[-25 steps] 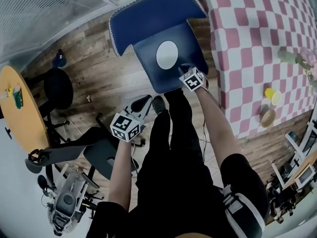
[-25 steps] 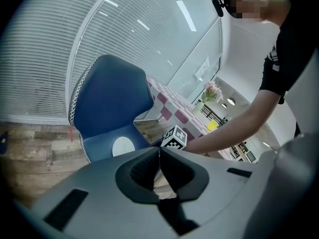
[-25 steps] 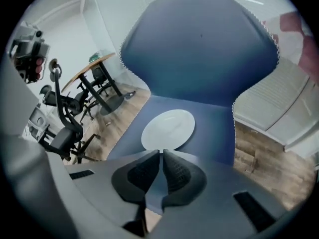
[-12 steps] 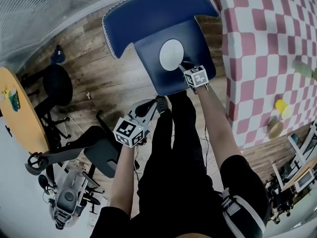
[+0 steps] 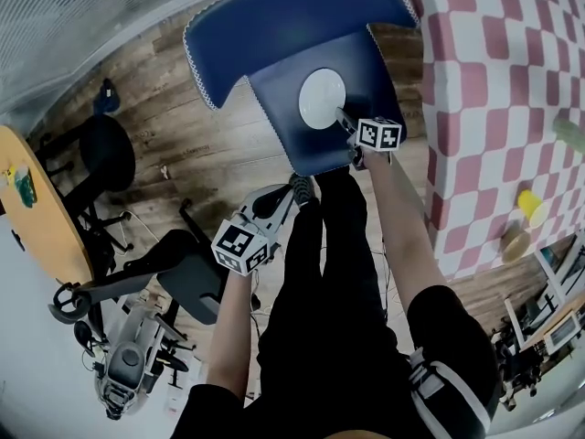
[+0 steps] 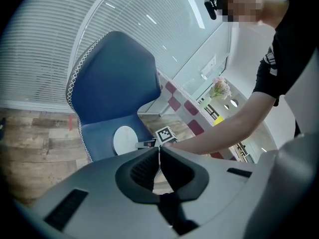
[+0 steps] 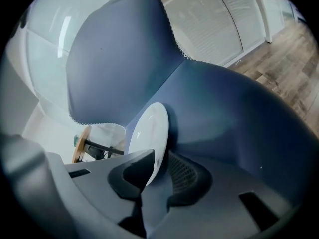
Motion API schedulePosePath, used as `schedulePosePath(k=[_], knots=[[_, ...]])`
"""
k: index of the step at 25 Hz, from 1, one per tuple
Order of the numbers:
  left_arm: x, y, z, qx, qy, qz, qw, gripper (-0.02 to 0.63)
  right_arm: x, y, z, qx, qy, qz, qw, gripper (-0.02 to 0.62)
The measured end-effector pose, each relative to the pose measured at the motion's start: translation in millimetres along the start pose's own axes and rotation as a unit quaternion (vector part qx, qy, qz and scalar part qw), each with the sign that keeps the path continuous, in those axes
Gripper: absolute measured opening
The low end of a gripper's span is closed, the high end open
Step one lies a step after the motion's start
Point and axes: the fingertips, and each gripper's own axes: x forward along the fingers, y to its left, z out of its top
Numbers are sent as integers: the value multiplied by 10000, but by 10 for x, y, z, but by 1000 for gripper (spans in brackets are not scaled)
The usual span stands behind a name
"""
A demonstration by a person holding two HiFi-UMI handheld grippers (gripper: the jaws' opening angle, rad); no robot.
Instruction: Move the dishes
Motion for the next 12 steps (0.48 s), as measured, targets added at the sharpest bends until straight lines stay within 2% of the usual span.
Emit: schedulePosePath(k=[8,12], knots=[[-7,29,-24,-42,19,16,10000,28,49,-5,41,579,-8,341,9977,61],[-41,12,-6,-74,33,-11,10000,28,-21,159,153,876,-276,590,9940,29]])
